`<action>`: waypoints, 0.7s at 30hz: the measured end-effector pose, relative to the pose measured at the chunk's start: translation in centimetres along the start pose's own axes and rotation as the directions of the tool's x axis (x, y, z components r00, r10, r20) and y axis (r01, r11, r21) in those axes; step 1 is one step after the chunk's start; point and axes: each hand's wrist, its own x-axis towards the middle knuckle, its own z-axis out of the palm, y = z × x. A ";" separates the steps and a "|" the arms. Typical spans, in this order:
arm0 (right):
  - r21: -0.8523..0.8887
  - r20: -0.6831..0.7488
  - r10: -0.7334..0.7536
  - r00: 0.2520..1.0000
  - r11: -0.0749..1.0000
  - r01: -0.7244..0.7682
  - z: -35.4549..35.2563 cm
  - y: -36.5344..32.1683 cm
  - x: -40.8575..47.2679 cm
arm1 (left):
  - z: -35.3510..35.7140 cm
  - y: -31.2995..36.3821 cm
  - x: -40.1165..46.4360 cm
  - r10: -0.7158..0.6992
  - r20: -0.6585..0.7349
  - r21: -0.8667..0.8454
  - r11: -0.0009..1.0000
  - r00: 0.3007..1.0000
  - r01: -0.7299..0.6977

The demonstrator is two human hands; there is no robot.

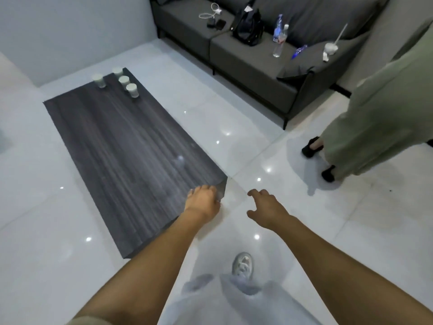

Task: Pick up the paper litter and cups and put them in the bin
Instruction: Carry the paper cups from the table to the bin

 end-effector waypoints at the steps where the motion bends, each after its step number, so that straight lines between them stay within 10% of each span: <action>1: -0.011 0.004 -0.005 1.000 1.000 0.005 -1.2 0.5 0.9 | -0.6 0.6 0.9 -0.008 0.004 0.001 1.000 1.000 0.008; 21: -0.182 0.103 -0.270 0.957 0.941 0.285 -27.0 -4.1 41.5 | -18.7 0.8 38.1 -0.301 -0.078 -0.163 0.944 0.950 0.286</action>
